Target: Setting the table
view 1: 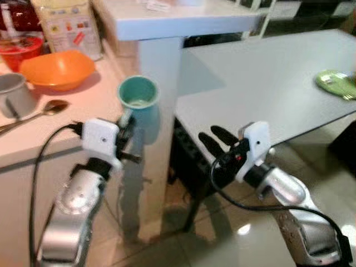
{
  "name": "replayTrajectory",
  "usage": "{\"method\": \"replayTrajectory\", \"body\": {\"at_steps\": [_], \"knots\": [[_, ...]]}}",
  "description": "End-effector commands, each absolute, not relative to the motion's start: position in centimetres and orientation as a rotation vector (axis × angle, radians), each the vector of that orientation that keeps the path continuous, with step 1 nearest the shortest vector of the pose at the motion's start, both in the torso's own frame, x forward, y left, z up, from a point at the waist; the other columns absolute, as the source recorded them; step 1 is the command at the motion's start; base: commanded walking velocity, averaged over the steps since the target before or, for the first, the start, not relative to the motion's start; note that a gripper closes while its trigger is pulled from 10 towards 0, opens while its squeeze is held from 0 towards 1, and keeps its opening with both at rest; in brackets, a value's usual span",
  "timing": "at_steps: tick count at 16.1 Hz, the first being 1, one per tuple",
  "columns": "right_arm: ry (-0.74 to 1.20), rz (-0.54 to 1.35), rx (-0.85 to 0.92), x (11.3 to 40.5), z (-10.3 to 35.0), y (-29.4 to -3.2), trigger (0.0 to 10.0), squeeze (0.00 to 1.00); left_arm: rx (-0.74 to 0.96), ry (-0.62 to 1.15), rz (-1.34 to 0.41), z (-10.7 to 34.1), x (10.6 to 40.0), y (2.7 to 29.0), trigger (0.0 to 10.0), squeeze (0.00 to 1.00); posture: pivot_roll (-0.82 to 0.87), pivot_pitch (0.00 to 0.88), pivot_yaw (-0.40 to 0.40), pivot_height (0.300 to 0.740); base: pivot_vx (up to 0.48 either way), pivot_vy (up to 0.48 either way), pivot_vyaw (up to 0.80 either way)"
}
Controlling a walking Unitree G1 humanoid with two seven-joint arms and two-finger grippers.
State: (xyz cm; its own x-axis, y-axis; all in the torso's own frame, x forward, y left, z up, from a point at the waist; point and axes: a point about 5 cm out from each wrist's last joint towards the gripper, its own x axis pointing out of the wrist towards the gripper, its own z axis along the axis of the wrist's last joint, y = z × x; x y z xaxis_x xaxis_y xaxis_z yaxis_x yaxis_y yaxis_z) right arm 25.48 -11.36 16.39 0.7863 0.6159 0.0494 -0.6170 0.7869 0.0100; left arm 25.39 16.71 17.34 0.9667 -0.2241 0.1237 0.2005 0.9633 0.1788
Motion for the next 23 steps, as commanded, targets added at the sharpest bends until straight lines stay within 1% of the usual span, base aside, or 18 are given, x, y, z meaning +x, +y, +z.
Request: {"method": "replayTrajectory", "body": {"at_steps": [1, 4, 7, 13, 20, 23], "knots": [[-0.047, 0.620, 0.005, 25.7, 16.4, -12.4, 10.0, 0.00, 0.156, -0.177, -0.238, 17.8, 25.5, 15.8, 10.0, 0.00, 0.06, 0.000, -0.043, 0.740, 0.000, -0.465, 0.00], [-0.046, 0.608, 0.004, 26.0, 16.2, -12.7, 10.0, 0.00, 0.165, -0.183, -0.235, 18.0, 25.6, 15.5, 10.0, 0.00, 0.07, 0.000, -0.047, 0.740, 0.000, -0.465, 0.57], [-0.052, 0.594, 0.000, 26.1, 16.4, -12.5, 10.0, 0.00, 0.174, -0.188, -0.213, 18.0, 26.4, 15.9, 10.0, 0.00, 0.06, 0.000, -0.042, 0.740, 0.000, -0.465, 0.57], [-0.061, 0.571, -0.005, 26.4, 16.6, -12.5, 10.0, 0.00, 0.184, -0.184, -0.209, 17.8, 27.4, 15.6, 10.0, 0.00, 0.05, 0.000, -0.035, 0.740, 0.000, -0.464, 0.65], [-0.066, 0.552, -0.010, 26.7, 16.7, -12.8, 10.0, 0.00, 0.190, -0.209, -0.217, 18.1, 28.6, 15.2, 10.0, 0.00, 0.05, 0.000, -0.037, 0.740, 0.000, -0.464, 0.76], [-0.064, 0.544, -0.013, 26.7, 16.6, -13.0, 10.0, 0.00, 0.191, -0.213, -0.223, 18.0, 28.5, 15.0, 10.0, 0.00, 0.05, 0.000, -0.035, 0.740, 0.000, -0.465, 0.79]]}}
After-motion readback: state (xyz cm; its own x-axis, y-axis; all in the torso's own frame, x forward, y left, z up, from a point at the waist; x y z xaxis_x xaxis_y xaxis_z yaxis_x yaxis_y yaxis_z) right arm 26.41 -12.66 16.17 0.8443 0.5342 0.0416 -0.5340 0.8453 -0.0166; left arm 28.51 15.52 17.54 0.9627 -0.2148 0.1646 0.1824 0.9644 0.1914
